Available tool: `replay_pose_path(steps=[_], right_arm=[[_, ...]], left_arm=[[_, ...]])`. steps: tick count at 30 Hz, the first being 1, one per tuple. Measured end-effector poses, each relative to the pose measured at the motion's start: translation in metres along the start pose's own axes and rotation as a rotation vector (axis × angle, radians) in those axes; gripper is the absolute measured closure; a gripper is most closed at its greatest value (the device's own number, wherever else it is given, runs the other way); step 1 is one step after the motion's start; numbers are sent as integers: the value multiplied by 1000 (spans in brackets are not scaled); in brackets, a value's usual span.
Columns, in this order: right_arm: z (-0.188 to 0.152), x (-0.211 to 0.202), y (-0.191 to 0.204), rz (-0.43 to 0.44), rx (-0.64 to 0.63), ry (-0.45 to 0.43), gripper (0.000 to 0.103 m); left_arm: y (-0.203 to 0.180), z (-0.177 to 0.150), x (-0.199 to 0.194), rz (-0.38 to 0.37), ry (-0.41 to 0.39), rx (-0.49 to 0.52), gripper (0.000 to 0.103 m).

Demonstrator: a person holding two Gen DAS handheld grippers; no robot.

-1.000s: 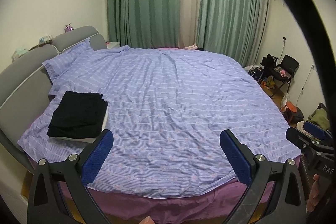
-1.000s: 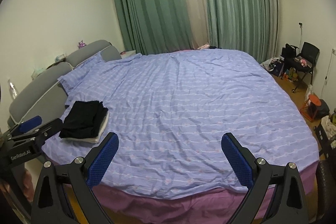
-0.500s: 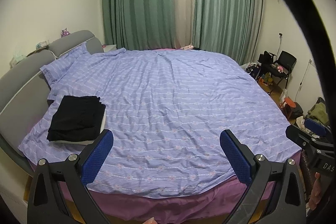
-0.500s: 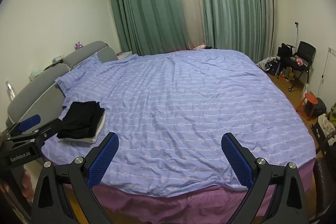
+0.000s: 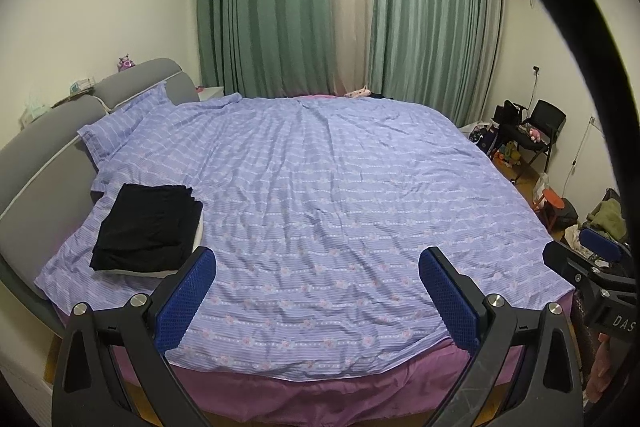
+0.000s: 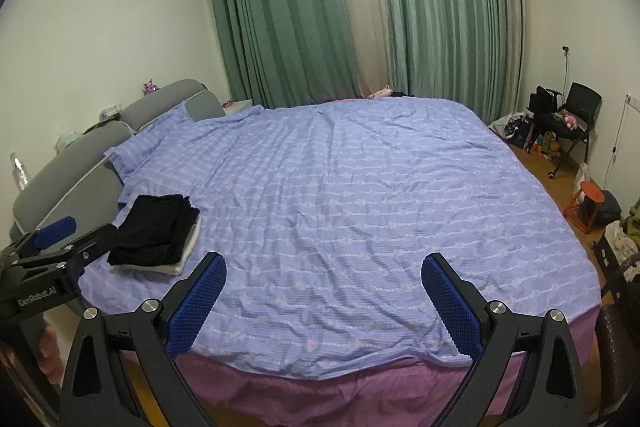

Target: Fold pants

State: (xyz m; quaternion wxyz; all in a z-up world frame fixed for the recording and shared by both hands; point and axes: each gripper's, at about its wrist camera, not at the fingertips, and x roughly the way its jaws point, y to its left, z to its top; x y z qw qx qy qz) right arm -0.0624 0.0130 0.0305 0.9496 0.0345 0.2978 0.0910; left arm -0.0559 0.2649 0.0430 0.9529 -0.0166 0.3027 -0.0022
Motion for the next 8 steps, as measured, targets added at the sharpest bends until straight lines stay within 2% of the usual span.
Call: replay_pose_path(steps=[8], right_arm=[[2,4,-8,0,-2,10,4]], left_arm=[[-2,1,2,1,-3,-7,0]])
